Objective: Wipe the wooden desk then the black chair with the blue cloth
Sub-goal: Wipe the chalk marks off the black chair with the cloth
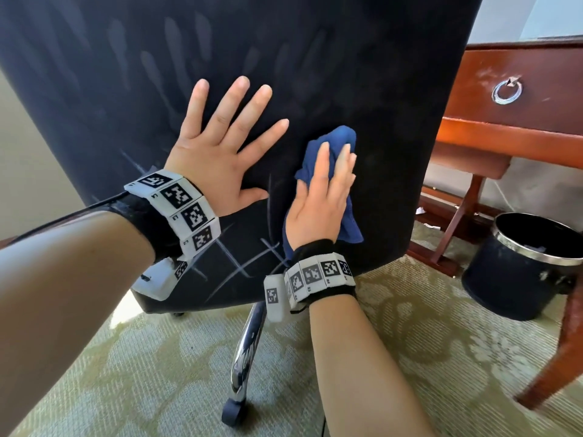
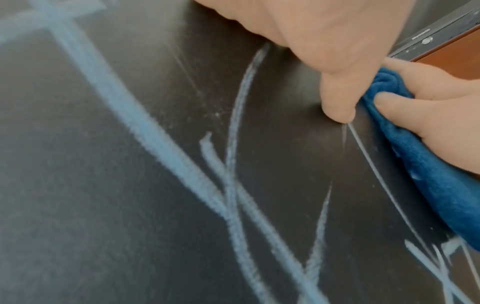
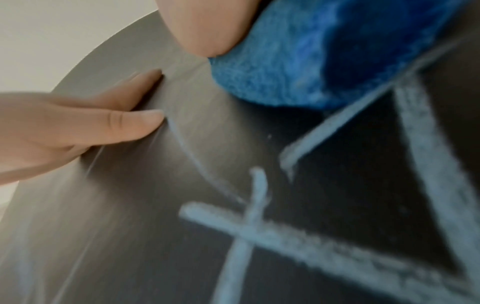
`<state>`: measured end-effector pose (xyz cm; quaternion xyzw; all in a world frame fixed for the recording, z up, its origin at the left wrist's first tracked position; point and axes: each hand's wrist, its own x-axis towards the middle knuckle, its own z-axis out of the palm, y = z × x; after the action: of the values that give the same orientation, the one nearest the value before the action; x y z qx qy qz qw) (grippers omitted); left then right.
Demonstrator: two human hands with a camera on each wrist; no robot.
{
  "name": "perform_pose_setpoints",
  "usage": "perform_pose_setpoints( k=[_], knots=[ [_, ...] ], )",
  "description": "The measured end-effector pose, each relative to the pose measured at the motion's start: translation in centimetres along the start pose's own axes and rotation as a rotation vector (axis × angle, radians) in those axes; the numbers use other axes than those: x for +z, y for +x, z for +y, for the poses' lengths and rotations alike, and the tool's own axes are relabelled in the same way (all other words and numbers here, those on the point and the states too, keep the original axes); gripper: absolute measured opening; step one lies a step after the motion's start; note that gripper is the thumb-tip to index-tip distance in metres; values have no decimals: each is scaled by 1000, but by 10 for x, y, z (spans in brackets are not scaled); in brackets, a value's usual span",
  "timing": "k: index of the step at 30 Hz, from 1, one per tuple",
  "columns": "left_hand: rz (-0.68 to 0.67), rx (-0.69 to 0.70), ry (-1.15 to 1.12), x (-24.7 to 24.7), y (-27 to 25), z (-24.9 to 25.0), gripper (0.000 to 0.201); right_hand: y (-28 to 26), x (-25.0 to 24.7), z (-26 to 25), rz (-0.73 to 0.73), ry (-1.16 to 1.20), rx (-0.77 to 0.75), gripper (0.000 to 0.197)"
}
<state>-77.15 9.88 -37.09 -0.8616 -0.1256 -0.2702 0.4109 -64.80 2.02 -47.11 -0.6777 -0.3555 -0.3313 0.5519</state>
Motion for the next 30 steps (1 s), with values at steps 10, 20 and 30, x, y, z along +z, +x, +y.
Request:
perform_pose_setpoints(
  k=[10,20,30],
  knots=[
    [7,17,69,-2,7,7,99,14,-5,15,27,33,210,56],
    [8,46,56,-13,-18,-16,98,13,-3,4,56,176,223,53],
    [-33,-17,144,-10,-24,-23,114,2,5,1,16,106,99,56]
  ],
)
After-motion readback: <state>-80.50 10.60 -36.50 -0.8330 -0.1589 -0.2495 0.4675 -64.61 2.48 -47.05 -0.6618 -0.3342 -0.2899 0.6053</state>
